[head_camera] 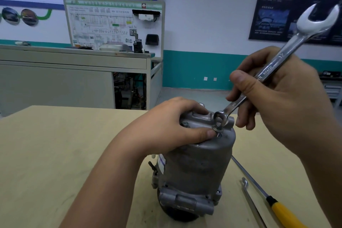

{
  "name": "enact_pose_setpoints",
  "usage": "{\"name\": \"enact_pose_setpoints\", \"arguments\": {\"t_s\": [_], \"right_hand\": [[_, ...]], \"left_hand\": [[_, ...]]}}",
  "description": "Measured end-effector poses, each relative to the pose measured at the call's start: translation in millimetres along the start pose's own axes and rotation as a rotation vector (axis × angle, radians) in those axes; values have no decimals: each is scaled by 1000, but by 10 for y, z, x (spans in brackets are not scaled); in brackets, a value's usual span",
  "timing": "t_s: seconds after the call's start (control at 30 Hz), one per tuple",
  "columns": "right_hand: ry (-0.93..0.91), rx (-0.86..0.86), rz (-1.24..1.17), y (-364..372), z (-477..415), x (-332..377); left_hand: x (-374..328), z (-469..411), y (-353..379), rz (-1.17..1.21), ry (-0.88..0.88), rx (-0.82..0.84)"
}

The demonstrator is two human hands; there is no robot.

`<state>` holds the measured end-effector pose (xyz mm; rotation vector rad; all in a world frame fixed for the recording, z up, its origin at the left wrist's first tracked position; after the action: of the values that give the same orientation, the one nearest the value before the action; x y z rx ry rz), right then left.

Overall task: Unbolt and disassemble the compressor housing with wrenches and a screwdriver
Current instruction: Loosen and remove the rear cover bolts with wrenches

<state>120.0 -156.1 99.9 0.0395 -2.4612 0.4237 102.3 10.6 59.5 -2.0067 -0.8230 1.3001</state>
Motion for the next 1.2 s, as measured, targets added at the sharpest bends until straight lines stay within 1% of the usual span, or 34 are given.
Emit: {"name": "enact_pose_setpoints", "arguments": {"t_s": [0.2,0.57,0.87,1.03,1.2], "right_hand": [[16,21,-1,-8,-12,9],[-4,41,10,4,-16,11],[25,74,42,30,-12,15],[109,152,40,43,-56,-6],[143,152,8,25,-39,-6]], "left_hand": [[40,19,-32,33,19,62],[47,13,-9,42,33,31],[49,3,-9,46,29,28],[37,16,-12,36,26,39],[24,21,-13,26,19,37]]}}
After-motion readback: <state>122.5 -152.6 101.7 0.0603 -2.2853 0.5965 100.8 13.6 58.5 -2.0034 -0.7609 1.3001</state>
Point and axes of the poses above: each hand's wrist, its own z-axis away from the middle knuckle, its own y-axis out of the palm, x = y × z, the point moved 2 cm from there along -z, towards the middle knuckle, and after that the axes turned 1 degree about -z, right-handed, at the moved point
